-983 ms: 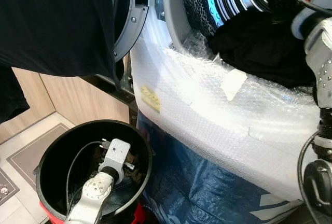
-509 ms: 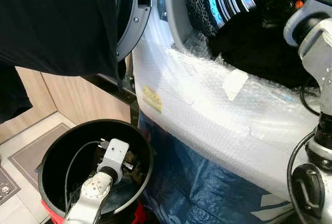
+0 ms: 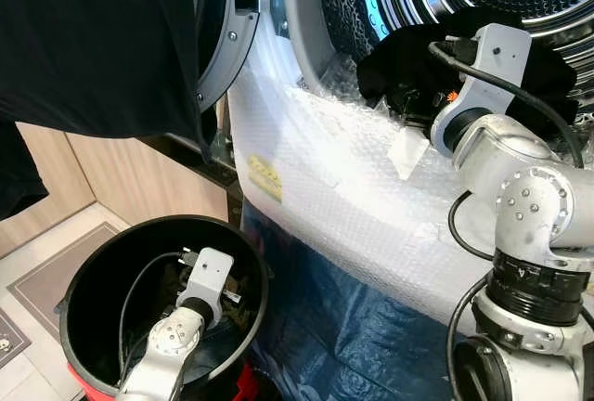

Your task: Clothes washing

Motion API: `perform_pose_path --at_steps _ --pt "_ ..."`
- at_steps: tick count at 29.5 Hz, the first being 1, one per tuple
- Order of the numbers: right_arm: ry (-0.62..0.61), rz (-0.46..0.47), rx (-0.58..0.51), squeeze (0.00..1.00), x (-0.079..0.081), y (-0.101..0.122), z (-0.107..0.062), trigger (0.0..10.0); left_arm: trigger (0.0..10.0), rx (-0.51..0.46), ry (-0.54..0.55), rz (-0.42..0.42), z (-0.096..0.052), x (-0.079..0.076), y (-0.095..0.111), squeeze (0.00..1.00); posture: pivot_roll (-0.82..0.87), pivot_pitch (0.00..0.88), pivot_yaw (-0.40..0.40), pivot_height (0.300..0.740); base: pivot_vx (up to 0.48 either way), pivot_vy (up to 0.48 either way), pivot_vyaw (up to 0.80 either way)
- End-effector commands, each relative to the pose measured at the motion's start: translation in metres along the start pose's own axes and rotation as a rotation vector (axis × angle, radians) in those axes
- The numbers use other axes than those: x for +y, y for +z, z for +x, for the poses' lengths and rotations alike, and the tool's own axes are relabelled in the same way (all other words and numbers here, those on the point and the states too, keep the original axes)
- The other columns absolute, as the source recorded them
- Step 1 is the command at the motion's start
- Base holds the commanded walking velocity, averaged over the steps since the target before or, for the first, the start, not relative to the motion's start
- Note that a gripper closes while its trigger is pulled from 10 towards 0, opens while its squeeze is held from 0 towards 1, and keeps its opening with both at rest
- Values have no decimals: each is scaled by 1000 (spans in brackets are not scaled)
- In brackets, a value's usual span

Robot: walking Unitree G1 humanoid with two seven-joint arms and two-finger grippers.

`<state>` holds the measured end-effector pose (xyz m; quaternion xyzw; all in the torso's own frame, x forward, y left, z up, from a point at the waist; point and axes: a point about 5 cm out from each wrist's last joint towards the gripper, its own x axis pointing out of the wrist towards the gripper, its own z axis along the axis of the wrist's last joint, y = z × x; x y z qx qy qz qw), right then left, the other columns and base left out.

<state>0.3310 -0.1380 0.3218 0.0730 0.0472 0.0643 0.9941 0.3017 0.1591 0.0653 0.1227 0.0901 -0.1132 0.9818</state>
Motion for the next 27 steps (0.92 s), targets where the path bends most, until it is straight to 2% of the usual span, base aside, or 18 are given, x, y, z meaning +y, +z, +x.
perform_pose_path --at_steps 1,6,11,17,19,22,27 --pt "80 -8 21 0 7 4 -11 10000 10000 18 -6 10 -1 -2 -3 0 23 84 -114 740 0 0 0" --pt "64 -18 27 0 1 3 -22 10000 10000 23 -5 9 -2 -2 -4 0 7 90 -117 740 0 0 0" --pt "-33 -31 40 0 -26 3 -38 10000 10000 26 -7 6 -2 -3 -5 0 7 90 -117 740 0 0 0" --pt "-70 -106 40 0 -44 7 -53 10000 10000 23 -10 8 0 -3 -3 0 -7 86 -113 740 0 0 0" --pt "-44 -111 6 0 -45 13 -59 10000 10000 22 -9 8 0 -2 -3 0 -6 87 -115 740 0 0 0" --pt "95 -106 -112 0 -44 28 -77 10000 10000 24 -7 8 0 -2 -4 0 -12 88 -110 740 0 0 0" --pt "194 -166 -136 0 -46 24 -91 10000 10000 25 -12 9 0 -1 -4 0 -14 87 -108 740 0 0 0"
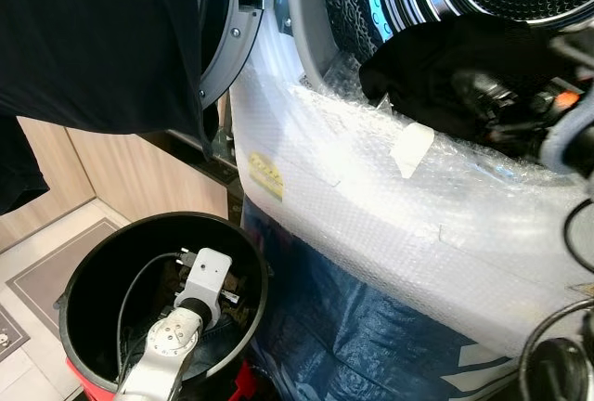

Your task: Clothes washing

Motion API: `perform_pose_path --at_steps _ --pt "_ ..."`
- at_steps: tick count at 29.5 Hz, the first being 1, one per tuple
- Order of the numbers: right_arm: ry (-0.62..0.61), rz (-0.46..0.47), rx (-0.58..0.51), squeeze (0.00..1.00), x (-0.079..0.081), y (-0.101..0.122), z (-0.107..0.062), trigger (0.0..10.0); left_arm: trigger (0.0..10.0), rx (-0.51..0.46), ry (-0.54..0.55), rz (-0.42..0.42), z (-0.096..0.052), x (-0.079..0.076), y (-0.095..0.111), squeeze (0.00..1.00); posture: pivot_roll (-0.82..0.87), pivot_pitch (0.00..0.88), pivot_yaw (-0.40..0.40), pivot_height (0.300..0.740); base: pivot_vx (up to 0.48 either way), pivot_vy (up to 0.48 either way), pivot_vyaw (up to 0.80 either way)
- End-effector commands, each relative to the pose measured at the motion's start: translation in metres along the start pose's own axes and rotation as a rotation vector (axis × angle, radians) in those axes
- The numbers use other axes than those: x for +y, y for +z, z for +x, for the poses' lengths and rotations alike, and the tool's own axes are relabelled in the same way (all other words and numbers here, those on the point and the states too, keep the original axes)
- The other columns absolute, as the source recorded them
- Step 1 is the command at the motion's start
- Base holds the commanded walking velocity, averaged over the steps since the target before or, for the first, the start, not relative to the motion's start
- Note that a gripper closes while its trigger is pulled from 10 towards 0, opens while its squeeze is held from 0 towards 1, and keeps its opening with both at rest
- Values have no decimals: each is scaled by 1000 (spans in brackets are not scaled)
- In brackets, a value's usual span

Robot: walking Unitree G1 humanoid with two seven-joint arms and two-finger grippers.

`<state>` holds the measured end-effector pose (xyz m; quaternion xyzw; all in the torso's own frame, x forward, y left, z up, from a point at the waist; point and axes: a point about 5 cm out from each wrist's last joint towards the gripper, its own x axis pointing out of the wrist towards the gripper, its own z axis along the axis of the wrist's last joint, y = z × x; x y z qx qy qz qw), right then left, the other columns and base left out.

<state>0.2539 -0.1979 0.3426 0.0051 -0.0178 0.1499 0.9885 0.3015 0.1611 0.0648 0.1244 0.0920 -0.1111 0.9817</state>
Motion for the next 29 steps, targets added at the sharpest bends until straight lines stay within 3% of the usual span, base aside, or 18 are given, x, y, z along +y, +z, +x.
perform_pose_path --at_steps 1,4,5,7,9,14,21,25,29 --pt "31 -49 -25 0 2 1 -7 10000 10000 20 -17 7 1 -3 -3 0 -14 88 -105 740 0 0 0" --pt "103 -117 -43 0 9 -3 -15 10000 10000 19 -18 9 1 -3 -2 0 -14 89 -105 740 0 0 0" --pt "176 -169 -59 0 15 -8 -23 10000 10000 18 -20 9 2 -3 -2 0 -18 89 -102 740 0 0 0" --pt "228 -175 -28 0 18 -17 -29 10000 10000 17 -22 11 2 -3 -1 0 -16 89 -99 740 0 0 0" --pt "253 -192 -12 0 18 -23 -33 10000 10000 18 -25 12 2 -3 -1 0 -15 91 -100 740 0 0 0" --pt "304 -195 -90 0 13 -20 -45 10000 10000 19 -20 12 1 -1 -2 0 -8 89 -100 740 0 0 0" --pt "251 -205 -75 0 1 -25 -48 10000 10000 19 -23 14 1 -1 -2 0 -13 87 -97 740 0 0 0" --pt "407 -238 -122 0 20 -21 -51 10000 10000 15 -24 14 2 -2 -1 0 -1 84 -101 740 0 0 0" --pt "389 -280 -119 0 13 -22 -56 10000 10000 13 -16 12 1 -1 -1 0 0 85 -102 740 0 0 0"
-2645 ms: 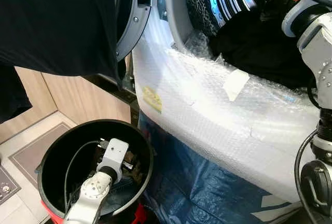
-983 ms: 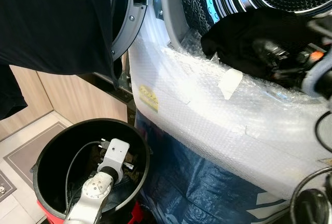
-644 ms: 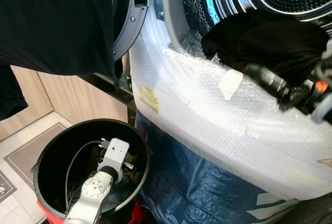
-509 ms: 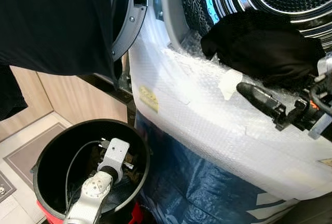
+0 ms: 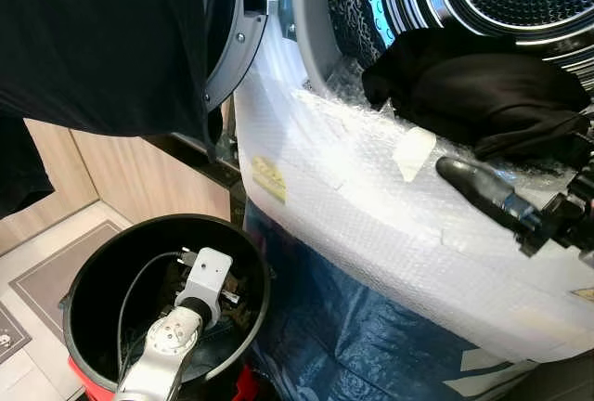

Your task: Clothes washing

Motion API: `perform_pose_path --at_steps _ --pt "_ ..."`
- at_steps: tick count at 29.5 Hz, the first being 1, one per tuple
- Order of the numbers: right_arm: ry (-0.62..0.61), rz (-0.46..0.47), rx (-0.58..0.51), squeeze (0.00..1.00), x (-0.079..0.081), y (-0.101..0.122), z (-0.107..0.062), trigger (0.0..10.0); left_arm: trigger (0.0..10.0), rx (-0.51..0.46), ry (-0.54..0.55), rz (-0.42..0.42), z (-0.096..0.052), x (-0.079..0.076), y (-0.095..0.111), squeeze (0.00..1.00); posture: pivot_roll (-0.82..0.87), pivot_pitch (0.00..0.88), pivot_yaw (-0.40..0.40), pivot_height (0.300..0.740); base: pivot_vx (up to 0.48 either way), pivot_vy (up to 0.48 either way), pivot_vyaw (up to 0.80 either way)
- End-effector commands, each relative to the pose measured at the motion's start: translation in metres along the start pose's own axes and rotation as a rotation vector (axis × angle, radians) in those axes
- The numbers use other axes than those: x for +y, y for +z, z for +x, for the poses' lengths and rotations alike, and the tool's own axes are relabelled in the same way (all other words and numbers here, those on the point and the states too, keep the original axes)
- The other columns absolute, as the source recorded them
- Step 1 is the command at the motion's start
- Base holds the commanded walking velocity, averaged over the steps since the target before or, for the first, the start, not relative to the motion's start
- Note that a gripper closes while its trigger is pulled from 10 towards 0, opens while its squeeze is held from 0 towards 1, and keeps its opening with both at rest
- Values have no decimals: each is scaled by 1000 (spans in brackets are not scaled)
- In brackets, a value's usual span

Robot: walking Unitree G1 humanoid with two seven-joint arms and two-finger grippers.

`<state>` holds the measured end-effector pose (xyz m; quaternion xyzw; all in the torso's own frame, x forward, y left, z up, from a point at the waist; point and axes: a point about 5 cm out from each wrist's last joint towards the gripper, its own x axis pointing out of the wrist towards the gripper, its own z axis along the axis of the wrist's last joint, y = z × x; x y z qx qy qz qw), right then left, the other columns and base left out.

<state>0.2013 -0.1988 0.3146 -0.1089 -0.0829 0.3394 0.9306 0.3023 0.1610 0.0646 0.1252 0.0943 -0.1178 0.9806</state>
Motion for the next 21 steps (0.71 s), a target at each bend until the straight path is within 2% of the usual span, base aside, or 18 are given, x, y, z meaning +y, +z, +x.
perform_pose_path --at_steps 1,5,6,11,14,15,21 --pt "-23 -44 -10 0 -3 4 -6 10000 10000 10 -2 10 0 0 -1 0 0 85 -102 740 0 0 0" --pt "-44 -80 -44 0 -5 3 -16 10000 10000 11 -4 11 1 -1 0 0 -9 85 -102 740 0 0 0" --pt "-42 -101 -35 0 -6 -2 -23 10000 10000 11 -7 12 1 -1 0 0 -9 85 -102 740 0 0 0" --pt "-74 -116 45 0 -12 -13 -33 10000 10000 8 -11 13 2 -2 1 0 -9 85 -102 740 0 0 0" --pt "-125 -104 89 0 -21 -21 -41 10000 10000 7 -12 13 2 -2 1 0 -9 85 -102 740 0 0 0" --pt "-164 -80 124 0 -28 -30 -50 10000 10000 7 -11 14 2 -1 1 0 -13 84 -98 740 0 0 0" --pt "-202 -42 114 0 -31 -37 -63 10000 10000 9 -7 15 2 0 0 0 -13 85 -99 740 0 0 0"
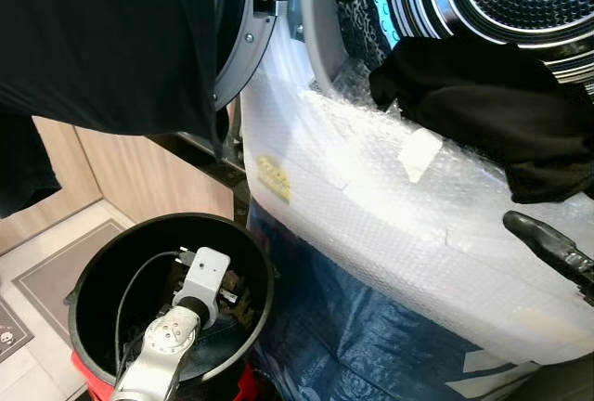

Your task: Clothes washing

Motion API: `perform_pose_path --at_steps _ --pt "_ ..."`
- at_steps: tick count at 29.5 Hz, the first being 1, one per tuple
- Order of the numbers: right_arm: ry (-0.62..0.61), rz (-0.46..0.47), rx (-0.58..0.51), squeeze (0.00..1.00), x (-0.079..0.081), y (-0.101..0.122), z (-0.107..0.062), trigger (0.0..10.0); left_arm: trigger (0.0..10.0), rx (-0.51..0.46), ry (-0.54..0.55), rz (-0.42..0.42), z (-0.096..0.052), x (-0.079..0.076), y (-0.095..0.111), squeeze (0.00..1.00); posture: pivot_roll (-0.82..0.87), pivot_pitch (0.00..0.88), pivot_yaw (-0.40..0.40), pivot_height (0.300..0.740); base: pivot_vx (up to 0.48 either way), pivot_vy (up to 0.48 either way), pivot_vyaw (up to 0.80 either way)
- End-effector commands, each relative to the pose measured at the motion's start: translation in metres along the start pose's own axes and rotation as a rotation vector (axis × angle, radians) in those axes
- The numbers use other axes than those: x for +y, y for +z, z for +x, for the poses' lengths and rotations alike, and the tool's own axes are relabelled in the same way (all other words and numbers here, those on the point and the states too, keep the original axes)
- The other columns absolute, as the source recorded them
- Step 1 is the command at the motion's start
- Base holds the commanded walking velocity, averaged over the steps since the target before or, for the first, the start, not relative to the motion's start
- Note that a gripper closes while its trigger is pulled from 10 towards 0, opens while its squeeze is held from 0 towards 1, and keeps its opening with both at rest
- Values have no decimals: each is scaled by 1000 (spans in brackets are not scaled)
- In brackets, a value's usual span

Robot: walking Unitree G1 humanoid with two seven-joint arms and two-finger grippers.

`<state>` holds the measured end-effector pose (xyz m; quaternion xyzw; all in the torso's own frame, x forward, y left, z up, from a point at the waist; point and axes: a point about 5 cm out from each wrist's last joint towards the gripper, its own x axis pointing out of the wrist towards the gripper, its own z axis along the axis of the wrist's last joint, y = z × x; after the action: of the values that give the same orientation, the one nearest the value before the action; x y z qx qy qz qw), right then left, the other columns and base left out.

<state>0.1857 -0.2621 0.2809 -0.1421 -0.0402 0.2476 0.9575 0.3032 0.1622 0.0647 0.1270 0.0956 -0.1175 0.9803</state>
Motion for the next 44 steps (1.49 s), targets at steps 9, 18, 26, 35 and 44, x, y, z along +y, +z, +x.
perform_pose_path --at_steps 9,18,26,35,44 --pt "58 10 -119 0 12 7 -4 10000 10000 0 -13 18 4 0 3 0 -18 83 -86 740 0 0 0" --pt "208 -129 -253 0 32 29 -15 10000 10000 2 -18 15 3 -1 2 0 -19 87 -87 740 0 0 0" --pt "321 -128 -192 0 51 22 10 10000 10000 -5 -31 17 5 -3 5 0 -13 85 -85 740 0 0 0" --pt "348 -187 -421 0 70 48 42 10000 10000 -1 -29 13 3 -4 2 0 -1 88 -85 740 0 0 0" --pt "306 -240 -348 0 85 46 96 10000 10000 -4 -28 16 3 -4 3 0 5 85 -83 740 0 0 0"
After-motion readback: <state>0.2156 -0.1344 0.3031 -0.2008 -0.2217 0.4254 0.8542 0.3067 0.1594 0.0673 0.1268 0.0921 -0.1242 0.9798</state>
